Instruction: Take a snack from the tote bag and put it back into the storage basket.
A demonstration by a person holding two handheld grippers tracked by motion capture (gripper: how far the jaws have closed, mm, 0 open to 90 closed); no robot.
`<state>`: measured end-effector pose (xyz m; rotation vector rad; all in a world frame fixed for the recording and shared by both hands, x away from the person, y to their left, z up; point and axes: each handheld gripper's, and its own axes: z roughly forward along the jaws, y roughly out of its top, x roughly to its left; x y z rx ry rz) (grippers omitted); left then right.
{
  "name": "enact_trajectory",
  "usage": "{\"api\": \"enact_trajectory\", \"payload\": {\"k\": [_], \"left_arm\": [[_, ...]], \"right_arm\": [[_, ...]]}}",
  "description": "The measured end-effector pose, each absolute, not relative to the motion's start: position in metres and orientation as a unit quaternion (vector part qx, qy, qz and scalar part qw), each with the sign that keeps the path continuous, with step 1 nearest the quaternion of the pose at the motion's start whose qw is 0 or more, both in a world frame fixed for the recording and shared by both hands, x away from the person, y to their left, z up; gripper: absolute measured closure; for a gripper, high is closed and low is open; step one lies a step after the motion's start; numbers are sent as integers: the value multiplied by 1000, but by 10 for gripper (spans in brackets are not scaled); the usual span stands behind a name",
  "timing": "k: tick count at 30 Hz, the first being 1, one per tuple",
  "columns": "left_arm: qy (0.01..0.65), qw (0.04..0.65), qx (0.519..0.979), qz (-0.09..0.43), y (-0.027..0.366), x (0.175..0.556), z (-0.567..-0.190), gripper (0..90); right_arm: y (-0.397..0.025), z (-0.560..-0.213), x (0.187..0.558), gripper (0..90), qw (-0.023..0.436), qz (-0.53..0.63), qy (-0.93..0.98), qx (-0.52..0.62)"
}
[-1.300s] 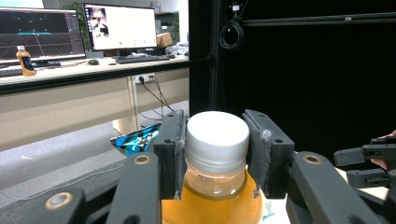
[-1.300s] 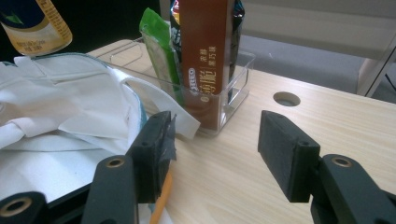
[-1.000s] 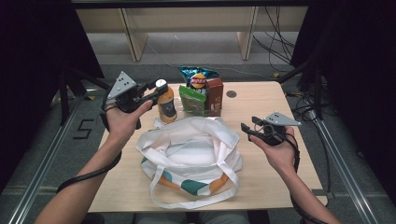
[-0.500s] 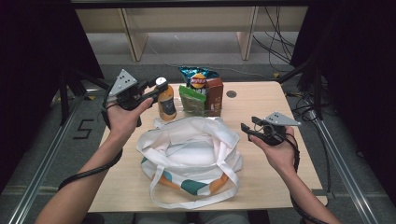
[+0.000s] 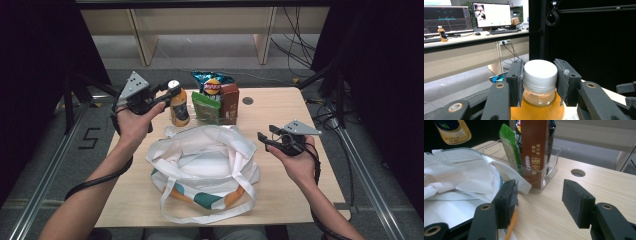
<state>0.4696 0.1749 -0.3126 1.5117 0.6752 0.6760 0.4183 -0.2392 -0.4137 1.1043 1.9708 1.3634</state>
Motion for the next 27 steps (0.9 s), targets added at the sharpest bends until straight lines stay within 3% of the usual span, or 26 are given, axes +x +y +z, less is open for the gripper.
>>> {"api": "enact_trajectory", "payload": {"k": [27], "left_arm": [[296,623,661,296,173,487,-316,591]], "right_arm": [[-238,-415,419,452,246,505,722,404]]}}
